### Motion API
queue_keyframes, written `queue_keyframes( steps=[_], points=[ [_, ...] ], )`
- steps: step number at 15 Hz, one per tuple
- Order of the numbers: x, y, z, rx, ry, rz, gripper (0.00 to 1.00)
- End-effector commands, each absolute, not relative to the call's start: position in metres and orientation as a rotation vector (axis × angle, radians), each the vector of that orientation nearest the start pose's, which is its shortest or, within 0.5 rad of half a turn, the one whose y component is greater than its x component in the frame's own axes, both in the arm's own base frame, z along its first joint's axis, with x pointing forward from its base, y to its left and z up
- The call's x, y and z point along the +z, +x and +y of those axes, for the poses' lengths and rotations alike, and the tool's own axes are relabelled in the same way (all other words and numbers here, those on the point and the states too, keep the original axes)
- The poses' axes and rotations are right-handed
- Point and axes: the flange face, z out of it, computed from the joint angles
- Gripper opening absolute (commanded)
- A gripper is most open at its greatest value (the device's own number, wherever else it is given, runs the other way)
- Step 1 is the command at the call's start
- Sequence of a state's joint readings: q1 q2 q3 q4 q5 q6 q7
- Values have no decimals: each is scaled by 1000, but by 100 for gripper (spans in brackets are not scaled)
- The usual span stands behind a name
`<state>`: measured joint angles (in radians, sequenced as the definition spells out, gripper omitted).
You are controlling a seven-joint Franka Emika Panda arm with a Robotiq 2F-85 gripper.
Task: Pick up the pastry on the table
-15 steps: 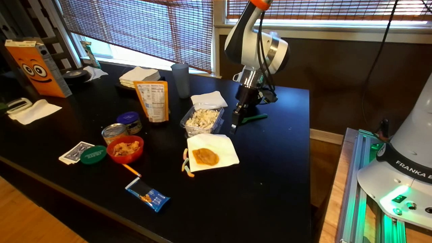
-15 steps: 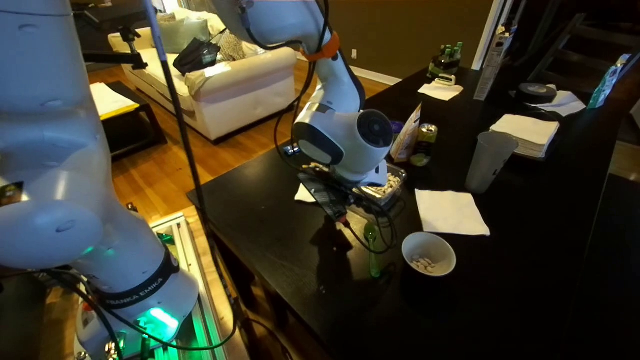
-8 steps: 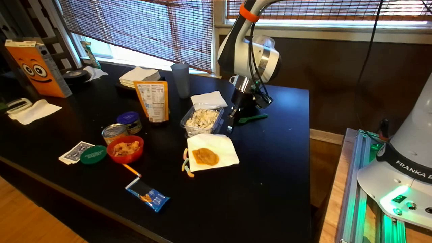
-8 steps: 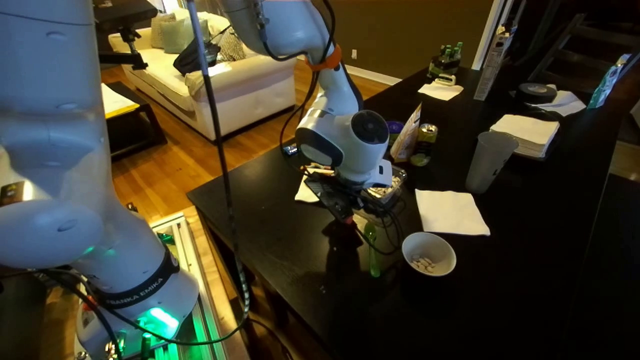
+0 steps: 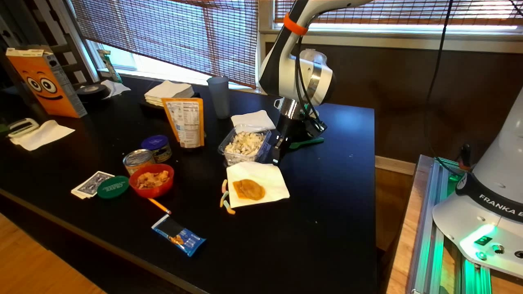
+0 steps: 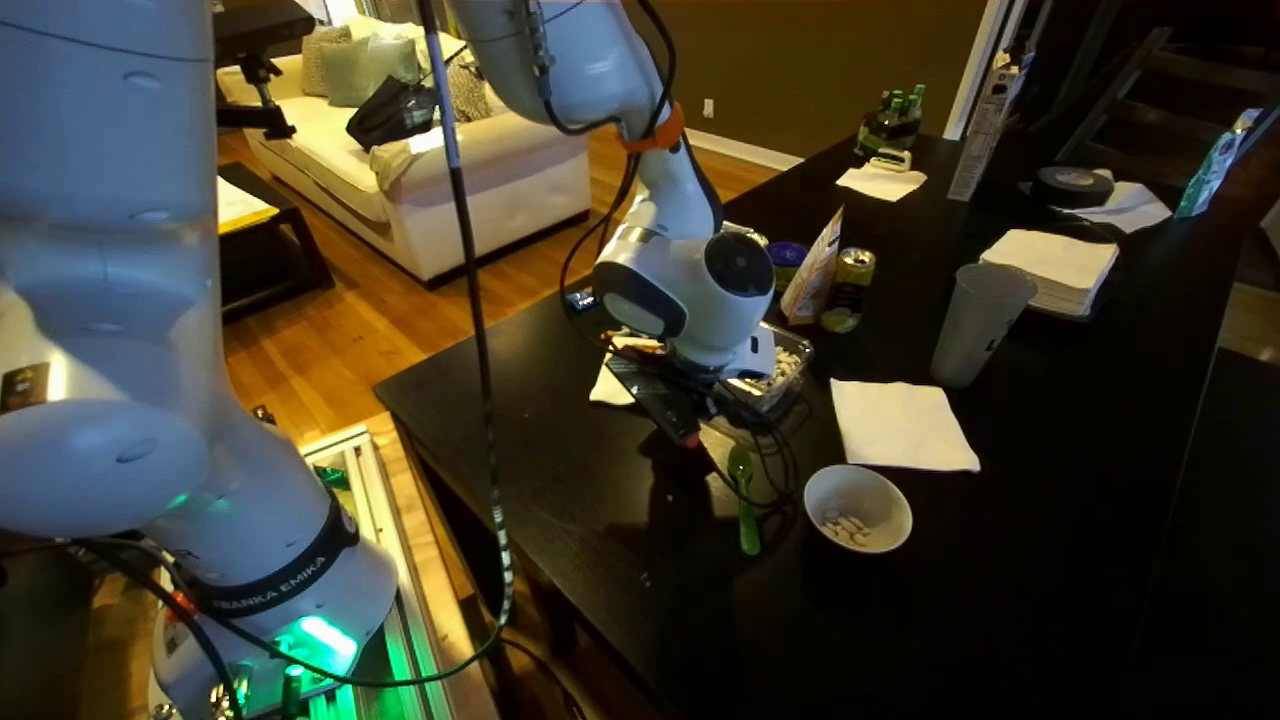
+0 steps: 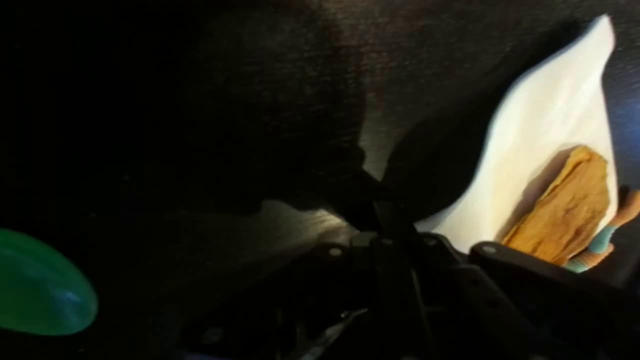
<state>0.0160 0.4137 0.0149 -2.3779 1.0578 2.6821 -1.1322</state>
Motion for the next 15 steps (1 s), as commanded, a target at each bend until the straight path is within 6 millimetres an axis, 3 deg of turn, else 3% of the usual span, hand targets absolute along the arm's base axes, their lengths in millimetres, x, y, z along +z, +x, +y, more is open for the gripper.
queue_keyframes(
  steps=[1,8,14,15],
  points=[
    [137,475,5,-126,-2575,-228,0],
    [149,482,2,-170,-2425,-162,0],
    [145,484,20,-157,-2391,-235,0],
    [145,483,23,-147,-2385,-245,26]
  ],
)
